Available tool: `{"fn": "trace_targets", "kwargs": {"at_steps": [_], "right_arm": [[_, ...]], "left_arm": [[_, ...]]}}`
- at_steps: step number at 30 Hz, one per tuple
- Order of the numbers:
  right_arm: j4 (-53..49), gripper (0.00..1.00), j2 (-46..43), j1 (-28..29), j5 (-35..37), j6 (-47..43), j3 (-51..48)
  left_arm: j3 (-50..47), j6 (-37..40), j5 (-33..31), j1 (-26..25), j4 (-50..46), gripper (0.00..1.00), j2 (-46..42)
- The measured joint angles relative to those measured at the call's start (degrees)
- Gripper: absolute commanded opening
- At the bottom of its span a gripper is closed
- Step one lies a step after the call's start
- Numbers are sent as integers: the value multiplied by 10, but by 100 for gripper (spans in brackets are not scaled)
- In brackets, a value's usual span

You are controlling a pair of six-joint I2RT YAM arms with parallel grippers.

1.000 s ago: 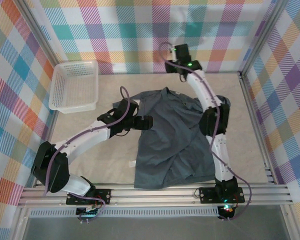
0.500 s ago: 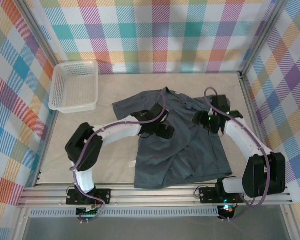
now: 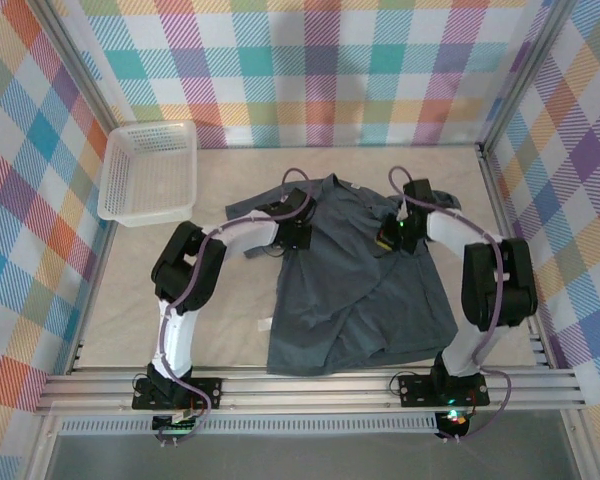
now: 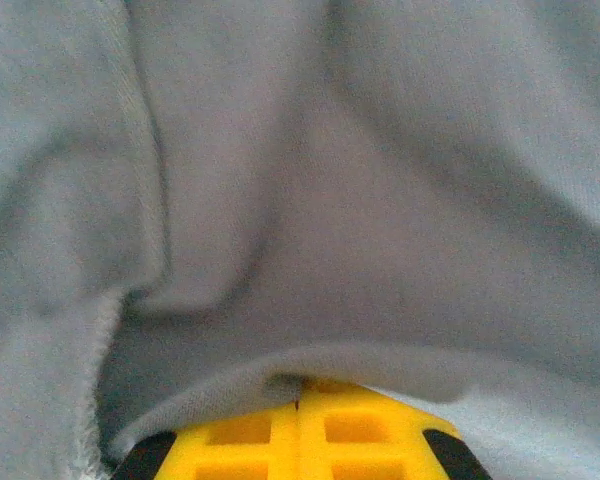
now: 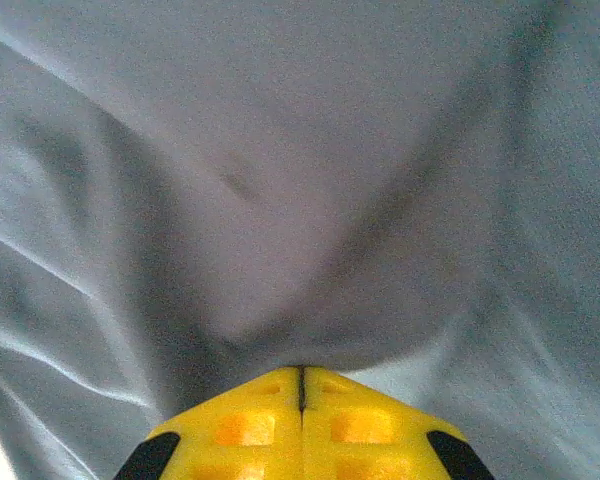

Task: Fold the inside-out t-shirt

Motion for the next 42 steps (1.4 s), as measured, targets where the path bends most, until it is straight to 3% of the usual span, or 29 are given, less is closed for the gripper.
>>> {"fn": "trace_targets", "kwargs": {"at_steps": [2,4,7,8,10,13,17,21,26,31,34,42], "right_arm": [[9,0,48,0,2,-9,65],[7,0,97,0,3,-21,132],[1,33,127,0,3,-38,186],[0,40,119,0,8,-39,185],[2,42,82,0,22,-36,157],[2,43,-30,0,56,-13,44],[-8,44,-174,0,79,39,-134],[-24,37,-227,0,102,71,-270],[-32,33,-181,-5,136,66,-252],[-9,30,-82,-46,138,51,-162],[-2,36,-57,-66,132,40,-127],[-21,49,-167,-70,88,24,-143]], "left_arm": [[26,-2,6,24,4,5,17],[38,-2,10,50,9,14,25],[37,-1,20,86,25,29,18],[29,-2,22,95,33,35,9],[4,-2,27,110,40,49,-26],[-62,-11,49,110,63,57,-117],[-130,-7,83,47,82,60,-239],[-170,44,97,-101,98,63,-307],[-184,116,114,-251,72,68,-298],[-180,160,122,-301,46,76,-224],[-172,182,120,-314,23,79,-168],[-83,214,79,-324,-12,80,-66]]}}
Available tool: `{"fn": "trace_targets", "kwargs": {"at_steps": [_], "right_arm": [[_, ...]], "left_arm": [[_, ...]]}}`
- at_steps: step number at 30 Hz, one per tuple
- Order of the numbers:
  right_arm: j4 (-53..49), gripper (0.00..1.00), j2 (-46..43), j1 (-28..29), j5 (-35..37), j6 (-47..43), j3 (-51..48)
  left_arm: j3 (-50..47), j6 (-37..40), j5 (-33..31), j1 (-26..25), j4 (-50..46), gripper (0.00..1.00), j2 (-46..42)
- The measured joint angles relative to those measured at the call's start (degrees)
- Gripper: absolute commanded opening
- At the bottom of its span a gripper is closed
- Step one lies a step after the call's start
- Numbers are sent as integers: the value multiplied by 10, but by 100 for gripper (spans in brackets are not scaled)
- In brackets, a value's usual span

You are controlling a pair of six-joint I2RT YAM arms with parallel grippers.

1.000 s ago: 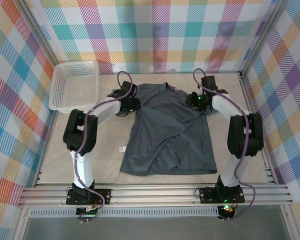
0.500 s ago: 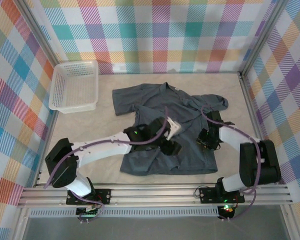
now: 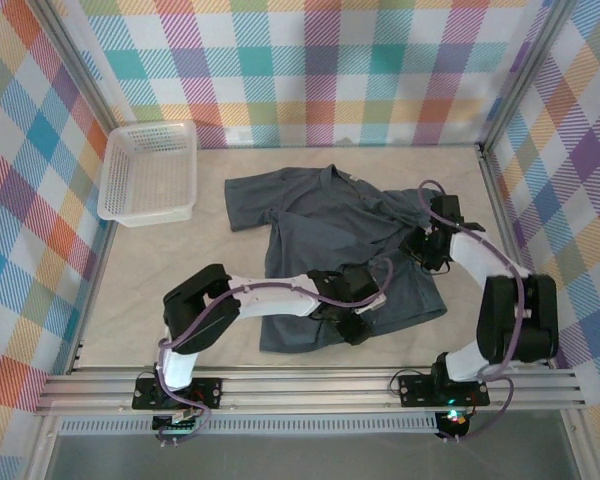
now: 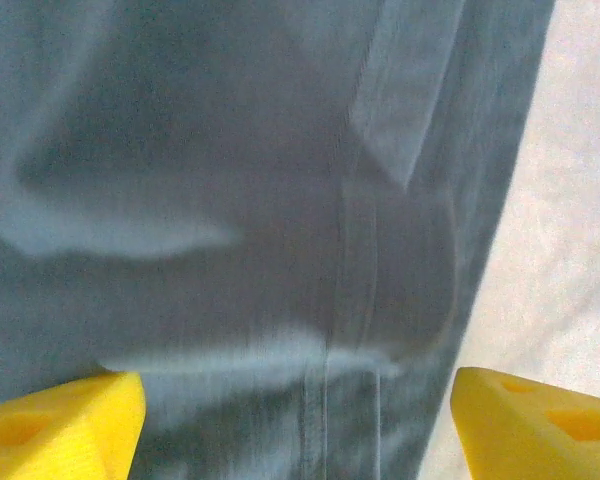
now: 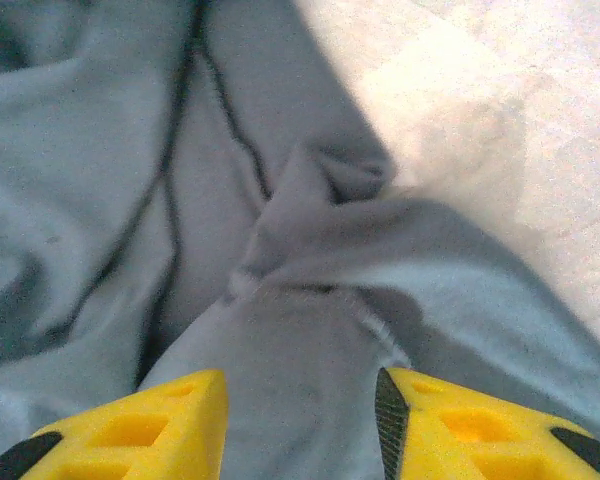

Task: Fold the inside-out t-shirt

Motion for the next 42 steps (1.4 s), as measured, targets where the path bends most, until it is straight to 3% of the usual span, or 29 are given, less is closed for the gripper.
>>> {"fn": "trace_targets", "kwargs": {"at_steps": [3,4,11,15,18,22,25,28,31,33,34,35,37,38,42], "right_arm": [[-10,52,-53,0,-6,1,-10],[-14,54,-65,0,-6,2,-12],[-49,59,-111,0,-7,3,-15],[-63,58,-151,1,-39,-4,-26],[-48,59,-247,12,-76,-19,-71],[22,74,-428,98,-80,-83,-185],[105,81,-509,173,-80,-165,-277],[190,86,-486,225,-50,-246,-330],[266,89,-396,244,-31,-320,-330],[307,80,-322,249,-15,-355,-309],[322,67,-293,251,-3,-368,-298],[340,45,-259,253,19,-381,-284],[367,11,-223,254,77,-390,-267],[377,0,-215,254,101,-392,-261],[373,0,-222,252,114,-395,-240]], "left_arm": [[24,-2,-23,-2,5,75,21],[25,-2,-29,-2,7,68,24],[23,-29,-76,2,15,0,22],[5,-56,-80,17,14,0,-14],[3,-75,-74,42,15,0,-61],[9,-92,-52,82,13,0,-115],[29,-94,-37,106,11,0,-131],[49,-92,-25,125,7,0,-133],[58,-91,-11,132,-3,0,-133],[60,-90,3,132,-7,0,-133],[60,-90,8,132,-8,0,-133],[60,-90,12,132,-8,0,-134],[59,-90,14,132,-12,0,-142],[54,-91,12,132,-12,6,-148],[0,-89,-10,132,-6,48,-197]]}}
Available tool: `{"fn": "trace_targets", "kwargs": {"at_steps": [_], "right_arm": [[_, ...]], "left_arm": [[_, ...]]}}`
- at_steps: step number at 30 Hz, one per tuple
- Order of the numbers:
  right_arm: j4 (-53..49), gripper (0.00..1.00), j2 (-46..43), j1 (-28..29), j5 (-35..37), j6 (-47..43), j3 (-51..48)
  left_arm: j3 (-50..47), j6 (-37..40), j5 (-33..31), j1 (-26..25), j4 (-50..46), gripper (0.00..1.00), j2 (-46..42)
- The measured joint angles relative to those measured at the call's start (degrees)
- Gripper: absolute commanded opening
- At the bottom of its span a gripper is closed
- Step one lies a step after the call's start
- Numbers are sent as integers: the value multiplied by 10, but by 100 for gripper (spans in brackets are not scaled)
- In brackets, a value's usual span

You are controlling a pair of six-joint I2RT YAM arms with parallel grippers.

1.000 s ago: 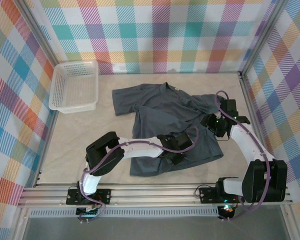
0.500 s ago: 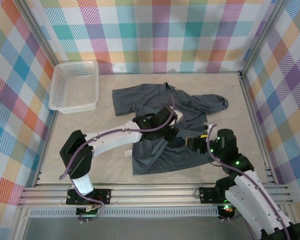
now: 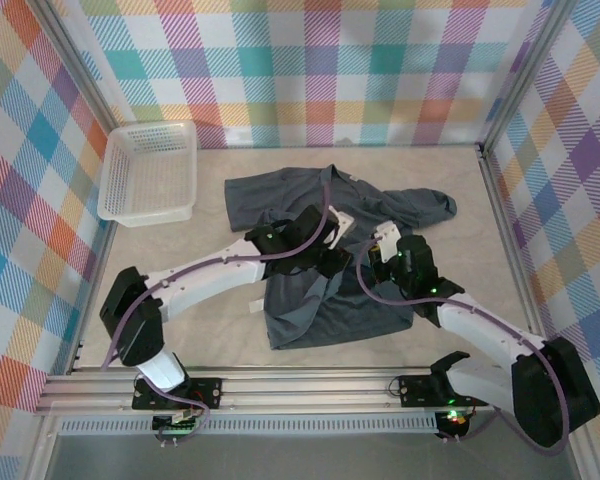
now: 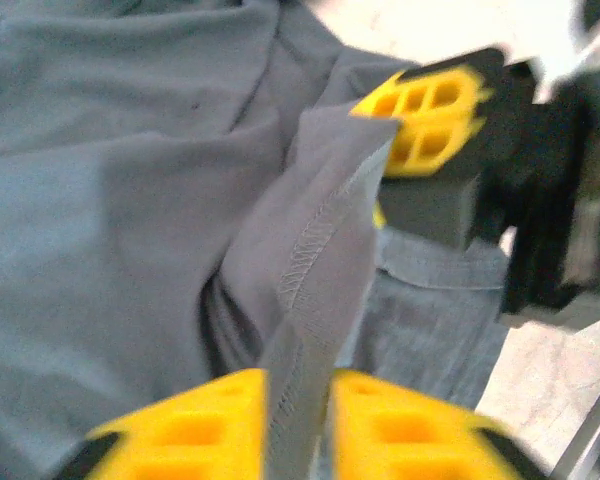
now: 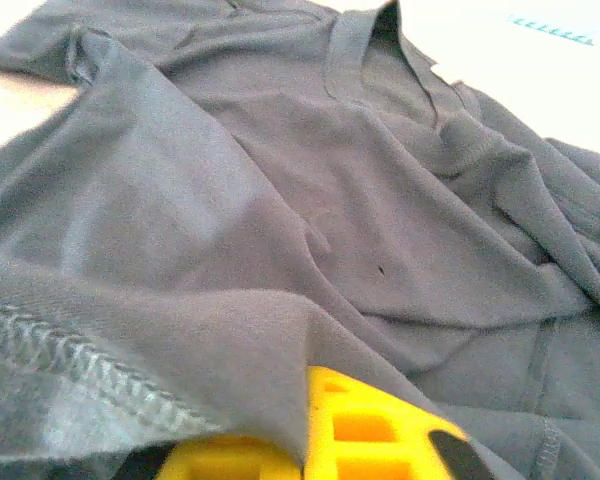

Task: Fold the inside-out t-shirt

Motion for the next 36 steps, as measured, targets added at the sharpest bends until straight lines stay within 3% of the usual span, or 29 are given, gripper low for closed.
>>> {"fn": "trace_targets", "kwargs": {"at_steps": [2,4,5,13,17,19,20,21,22,23,26,28,29,31,33,36], "right_arm": [[-21,0,-12,0,-22,9,18],[-35,0,-25,0,-37,28,30],[-38,0,-31,0,-41,36,32],[-82,0,-66,0,-51,91,53],[-92,0,-70,0,-37,104,63],[-99,0,-80,-1,-21,108,63],[-102,0,-88,-2,-11,110,63],[-104,0,-95,-4,-2,110,63],[-104,0,-102,-8,5,110,62],[-105,2,-106,-10,11,110,61],[-108,15,-106,-22,26,111,60],[-116,36,-104,-27,23,118,60],[-120,41,-104,-29,18,120,60],[-125,43,-107,-31,-33,124,60],[-122,37,-116,-26,-87,129,56],[-99,35,-134,17,-139,157,35]], "left_arm": [[-27,-2,-1,-2,16,64,-11],[-73,0,7,-10,61,91,-12],[-92,-2,11,-16,75,100,-9],[-133,-31,30,-39,171,100,96],[-115,-49,-59,-36,169,97,114],[-114,-62,-85,-24,171,88,110],[-114,-71,-86,-10,170,74,106],[-117,-80,-81,5,172,50,99],[-122,-88,-72,22,175,13,90],[-126,-92,-61,36,176,0,78],[-127,-107,-5,72,176,0,40],[-107,-112,36,78,162,0,21],[-92,-115,51,77,154,0,18],[-56,-124,75,75,136,0,18],[-33,-130,90,73,122,0,17],[-16,-141,98,73,103,0,17]]}}
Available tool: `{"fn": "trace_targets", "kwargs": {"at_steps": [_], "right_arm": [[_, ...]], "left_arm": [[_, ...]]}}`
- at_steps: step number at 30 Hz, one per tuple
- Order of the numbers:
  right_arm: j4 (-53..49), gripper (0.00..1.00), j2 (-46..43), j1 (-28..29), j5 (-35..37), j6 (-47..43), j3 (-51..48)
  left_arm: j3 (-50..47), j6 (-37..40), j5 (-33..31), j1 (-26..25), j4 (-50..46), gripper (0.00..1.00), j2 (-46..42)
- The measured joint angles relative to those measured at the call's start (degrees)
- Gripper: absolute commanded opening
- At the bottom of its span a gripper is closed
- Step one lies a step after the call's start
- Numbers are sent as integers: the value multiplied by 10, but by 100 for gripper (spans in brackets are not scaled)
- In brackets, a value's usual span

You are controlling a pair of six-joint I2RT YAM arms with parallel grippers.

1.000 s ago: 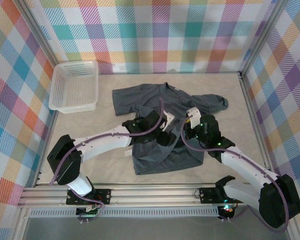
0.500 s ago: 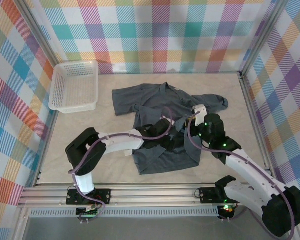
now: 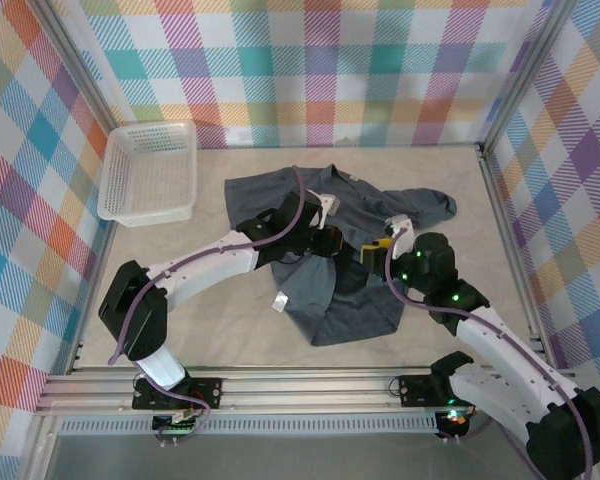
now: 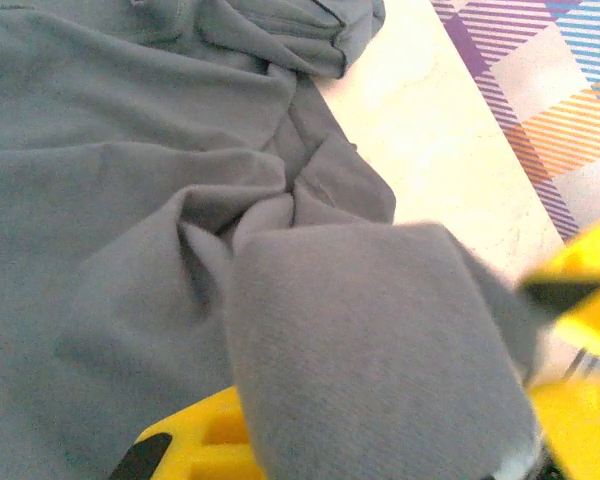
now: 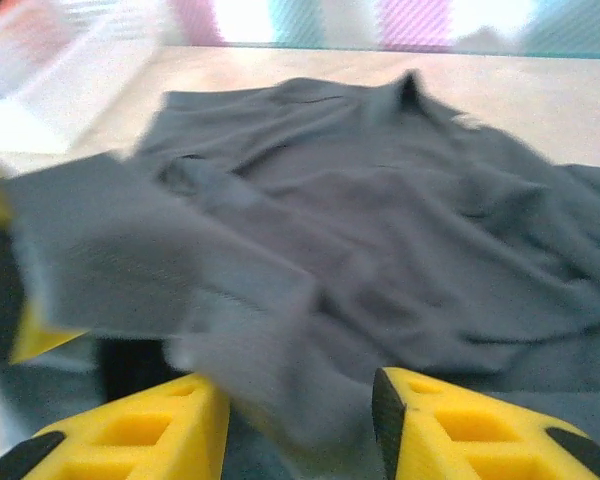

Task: Fold the inside-out t-shirt

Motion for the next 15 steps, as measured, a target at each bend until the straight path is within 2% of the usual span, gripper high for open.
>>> {"fn": "trace_targets", "kwargs": {"at_steps": [3,6,9,15], "right_arm": [[34,29,7,84,-11,10,-19],[89,11,44,151,17,3,-36],[164,0,98,158,84,-28,-66],[329,0,288,140,193,-219,-73]], "left_arm": [[12,-7,1,0,-25,0,0],[24,-11,1,0,-42,0,0],[35,-14,4,0,-55,0,-1],[97,-19,30,1,-104,0,-3]]}}
